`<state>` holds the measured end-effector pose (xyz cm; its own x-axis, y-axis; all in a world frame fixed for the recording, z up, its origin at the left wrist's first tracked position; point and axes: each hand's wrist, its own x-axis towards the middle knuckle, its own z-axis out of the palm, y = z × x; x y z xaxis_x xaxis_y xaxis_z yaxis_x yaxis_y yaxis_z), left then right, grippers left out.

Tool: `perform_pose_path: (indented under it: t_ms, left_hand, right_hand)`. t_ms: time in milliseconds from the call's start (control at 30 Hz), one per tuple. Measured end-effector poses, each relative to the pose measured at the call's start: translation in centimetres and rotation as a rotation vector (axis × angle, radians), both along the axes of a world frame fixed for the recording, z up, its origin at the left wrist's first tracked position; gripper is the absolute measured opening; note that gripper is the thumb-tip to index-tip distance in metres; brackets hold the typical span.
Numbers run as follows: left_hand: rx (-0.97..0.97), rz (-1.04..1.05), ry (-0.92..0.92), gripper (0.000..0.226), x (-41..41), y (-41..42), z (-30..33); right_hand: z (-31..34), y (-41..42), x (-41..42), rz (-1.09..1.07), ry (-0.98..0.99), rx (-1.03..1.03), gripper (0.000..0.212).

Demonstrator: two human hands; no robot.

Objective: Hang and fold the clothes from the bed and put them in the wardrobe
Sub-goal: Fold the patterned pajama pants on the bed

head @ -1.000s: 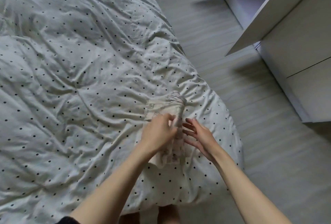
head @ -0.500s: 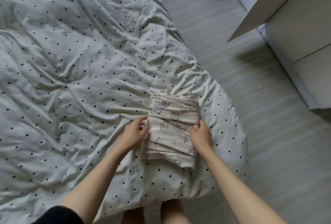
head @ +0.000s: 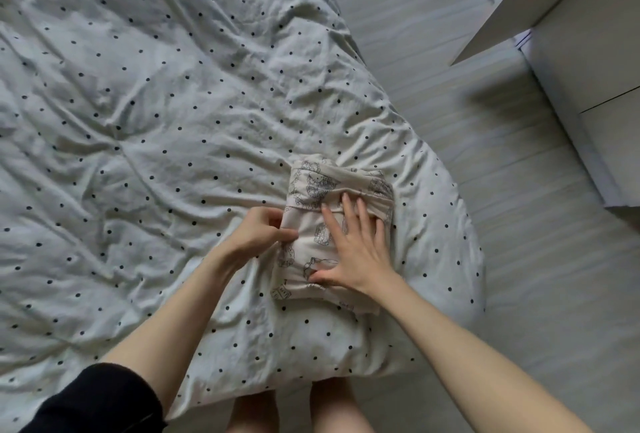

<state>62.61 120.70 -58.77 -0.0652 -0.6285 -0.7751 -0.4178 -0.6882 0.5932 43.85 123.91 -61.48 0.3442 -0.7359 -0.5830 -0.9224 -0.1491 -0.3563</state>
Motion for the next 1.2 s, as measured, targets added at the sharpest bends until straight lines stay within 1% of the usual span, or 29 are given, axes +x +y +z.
perform_pose_path:
  t_ms: [100, 200, 267, 333, 400, 433, 500, 567, 600, 633, 667, 700, 733, 833, 867, 900, 933, 967, 1000, 1033, 1067, 1133, 1200]
  left_hand:
    - [-0.07, 0.042, 0.075, 0.014, 1.1, -0.4, 1.0]
    - [-0.115, 0.039, 0.084, 0.017, 1.6, -1.0, 2.1]
    - [-0.172, 0.0, 0.033, 0.015, 1.7, -1.3, 3.0]
    - [-0.284, -0.076, -0.071, 0.013, 1.8, -1.5, 3.7]
    - [-0.411, -0.128, -0.167, 0.012, 2.0, -1.6, 4.3]
    - [-0.459, -0.113, -0.192, 0.014, 2.2, -1.6, 4.7]
    - [-0.528, -0.057, -0.218, 0.019, 2.8, -1.6, 5.5]
    - [-0.653, -0.041, -0.319, 0.017, 3.7, -1.7, 6.3]
    - [-0.725, -0.037, -0.384, 0.017, 4.2, -1.8, 6.6]
    - [-0.778, -0.028, -0.44, 0.018, 4.9, -1.9, 7.1]
    - [-0.805, -0.033, -0.469, 0.02, 5.4, -2.0, 7.3]
    - [-0.807, -0.055, -0.467, 0.028, 6.0, -2.2, 7.6]
    - [-0.788, -0.09, -0.437, 0.041, 6.7, -2.3, 7.9]
    - [-0.684, -0.257, -0.298, 0.105, 8.6, -2.6, 9.1]
    - [-0.666, -0.306, -0.267, 0.114, 9.0, -2.6, 9.5]
    - [-0.648, -0.334, -0.216, 0.107, 9.1, -2.6, 9.9]
    - [-0.634, -0.33, -0.146, 0.091, 9.1, -2.5, 10.0]
    - [-0.624, -0.299, -0.071, 0.074, 9.1, -2.3, 10.0]
    - [-0.614, -0.24, 0.001, 0.065, 9.2, -2.0, 9.9]
    - [-0.598, -0.187, 0.044, 0.062, 9.3, -1.8, 10.0]
    - [-0.588, -0.159, 0.044, 0.061, 9.4, -1.7, 10.0]
    - [-0.577, -0.162, 0.019, 0.053, 9.2, -1.6, 10.2]
    - [-0.522, -0.207, 0.054, 0.039, 8.4, -1.6, 10.5]
  right_hand:
    - [0.4, -1.8, -0.2, 0.074, -0.032, -0.02, 0.129]
    - [1.0, -3.7, -0.2, 0.165, -0.029, -0.021, 0.134]
    - [1.3, -4.8, 0.3, 0.214, 0.011, -0.075, 0.134]
    - [1.3, -5.4, 1.2, 0.245, 0.032, -0.134, 0.131]
    - [1.3, -5.8, 2.1, 0.218, -0.036, -0.156, 0.119]
    - [1.3, -6.0, 2.7, 0.178, -0.107, -0.164, 0.11]
    - [1.4, -6.2, 3.8, 0.084, -0.231, -0.201, 0.088]
    - [1.6, -6.5, 4.8, 0.019, -0.278, -0.293, 0.065]
    - [1.9, -6.7, 5.3, -0.017, -0.295, -0.325, 0.058]
    - [2.5, -7.1, 5.7, -0.052, -0.319, -0.329, 0.054]
    - [3.2, -7.6, 5.8, -0.086, -0.354, -0.291, 0.055]
    - [4.1, -8.1, 5.9, -0.106, -0.402, -0.229, 0.057]
    - [5.0, -8.7, 5.9, -0.112, -0.458, -0.159, 0.057]
    - [8.0, -10.0, 6.0, -0.063, -0.581, -0.005, 0.045]
    - [8.9, -10.2, 6.2, -0.021, -0.586, 0.007, 0.042]
    - [9.6, -10.2, 6.3, 0.028, -0.581, 0.002, 0.038]
    - [10.1, -10.2, 6.5, 0.071, -0.57, -0.004, 0.035]
    - [10.4, -10.1, 6.6, 0.092, -0.552, -0.004, 0.035]
    - [10.6, -9.8, 6.6, 0.084, -0.526, -0.005, 0.039]
    - [10.9, -9.3, 6.4, 0.049, -0.493, -0.027, 0.044]
    - [11.2, -8.9, 6.0, -0.001, -0.466, -0.056, 0.047]
    - [11.7, -7.9, 5.1, -0.125, -0.449, -0.068, 0.047]
    - [12.7, -6.2, 4.0, -0.22, -0.412, -0.049, 0.046]
